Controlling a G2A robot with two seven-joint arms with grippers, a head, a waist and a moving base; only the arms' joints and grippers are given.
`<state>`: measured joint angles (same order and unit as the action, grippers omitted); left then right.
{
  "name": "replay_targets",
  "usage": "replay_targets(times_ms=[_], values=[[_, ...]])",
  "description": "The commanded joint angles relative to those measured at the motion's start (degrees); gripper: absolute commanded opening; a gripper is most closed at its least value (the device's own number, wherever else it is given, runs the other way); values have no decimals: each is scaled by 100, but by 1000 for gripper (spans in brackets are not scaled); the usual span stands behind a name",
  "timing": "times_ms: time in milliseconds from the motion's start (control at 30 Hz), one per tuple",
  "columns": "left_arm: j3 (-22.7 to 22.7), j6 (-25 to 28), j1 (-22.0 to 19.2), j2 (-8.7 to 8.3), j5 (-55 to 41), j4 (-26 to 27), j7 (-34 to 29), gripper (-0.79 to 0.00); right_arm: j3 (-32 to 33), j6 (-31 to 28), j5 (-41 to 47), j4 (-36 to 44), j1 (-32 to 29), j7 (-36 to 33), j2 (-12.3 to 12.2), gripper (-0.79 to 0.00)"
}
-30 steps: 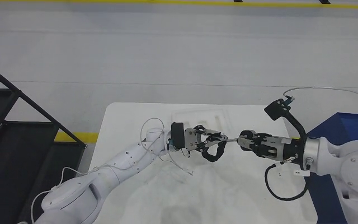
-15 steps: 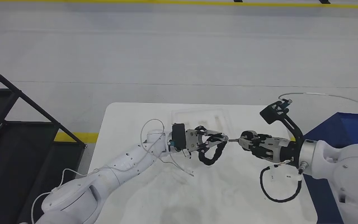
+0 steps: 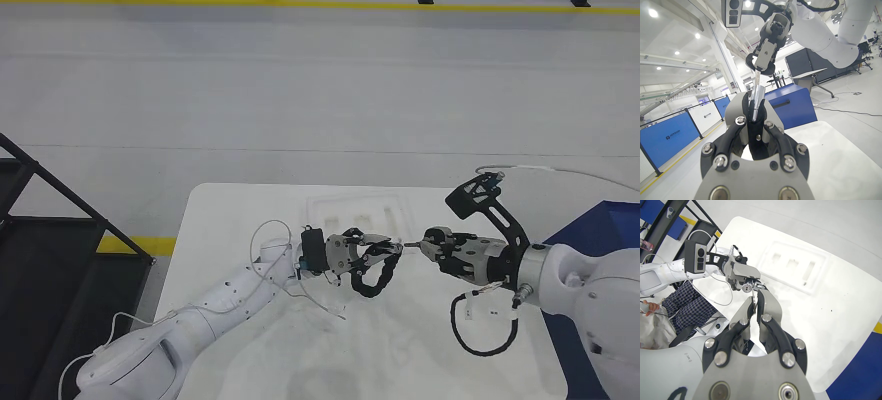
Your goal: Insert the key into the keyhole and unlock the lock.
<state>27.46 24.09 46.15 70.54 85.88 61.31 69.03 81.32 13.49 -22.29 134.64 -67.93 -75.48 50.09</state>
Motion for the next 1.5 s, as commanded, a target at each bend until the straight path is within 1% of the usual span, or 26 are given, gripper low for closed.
replay_targets(times_ms=[0, 367, 1467], values=[[20, 10, 17, 17, 21, -23, -28, -785, -48, 42, -32, 0, 47, -2, -1, -785], [195, 45, 99, 100, 73, -68, -65, -785, -215, 152, -60, 0, 183, -40, -18, -785], [560, 208, 284, 259, 459, -153, 66, -785, -231, 252, 77, 0, 34, 254, -77, -785]])
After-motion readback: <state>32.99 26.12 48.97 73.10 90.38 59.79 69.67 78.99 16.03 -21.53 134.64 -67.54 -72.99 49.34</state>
